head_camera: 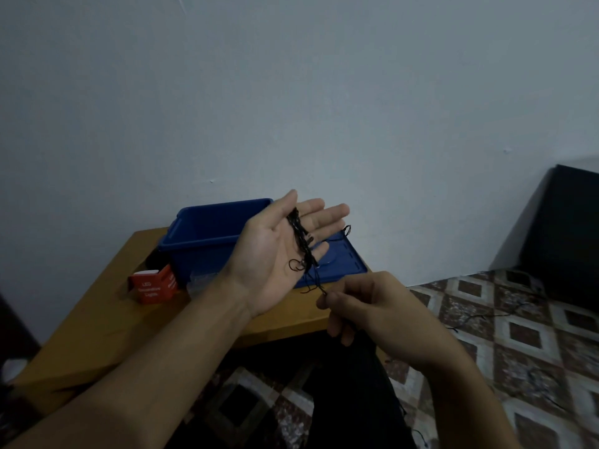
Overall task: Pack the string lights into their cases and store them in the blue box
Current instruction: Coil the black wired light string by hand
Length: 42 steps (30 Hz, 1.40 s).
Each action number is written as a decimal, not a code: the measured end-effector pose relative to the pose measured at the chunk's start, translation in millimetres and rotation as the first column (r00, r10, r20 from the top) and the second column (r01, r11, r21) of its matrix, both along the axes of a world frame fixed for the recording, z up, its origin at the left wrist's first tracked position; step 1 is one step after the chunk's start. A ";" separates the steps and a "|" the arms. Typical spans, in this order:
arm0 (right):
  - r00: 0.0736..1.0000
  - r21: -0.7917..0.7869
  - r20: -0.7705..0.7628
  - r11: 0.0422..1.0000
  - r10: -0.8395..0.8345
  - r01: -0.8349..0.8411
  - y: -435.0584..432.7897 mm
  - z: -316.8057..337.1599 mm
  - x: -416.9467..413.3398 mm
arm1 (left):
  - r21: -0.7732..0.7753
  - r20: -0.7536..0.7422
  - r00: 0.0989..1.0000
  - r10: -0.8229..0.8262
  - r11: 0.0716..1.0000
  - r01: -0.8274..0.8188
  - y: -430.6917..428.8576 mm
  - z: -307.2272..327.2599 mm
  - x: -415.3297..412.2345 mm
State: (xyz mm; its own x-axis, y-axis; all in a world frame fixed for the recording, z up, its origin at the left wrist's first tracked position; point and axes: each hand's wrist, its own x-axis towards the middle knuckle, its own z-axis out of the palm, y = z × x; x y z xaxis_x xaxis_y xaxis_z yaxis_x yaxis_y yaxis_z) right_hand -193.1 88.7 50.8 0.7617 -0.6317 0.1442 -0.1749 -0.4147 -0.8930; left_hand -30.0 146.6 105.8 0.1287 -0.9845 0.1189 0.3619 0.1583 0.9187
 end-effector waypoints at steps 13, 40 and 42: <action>0.986 0.030 0.166 0.999 -0.032 0.027 2.8 2.4 -3.0 | 0.179 0.348 0.936 -0.057 0.984 -0.007 2.5 -4.2 -7.2; 0.832 0.080 0.553 0.997 -0.034 -0.012 4.3 6.3 -4.9 | 0.424 0.588 0.712 -0.384 0.896 0.133 10.9 -8.2 -3.2; 0.827 0.066 0.558 0.997 -0.069 0.039 1.8 3.8 -1.9 | 0.462 0.570 0.704 -0.424 0.874 0.152 12.3 -7.2 -3.8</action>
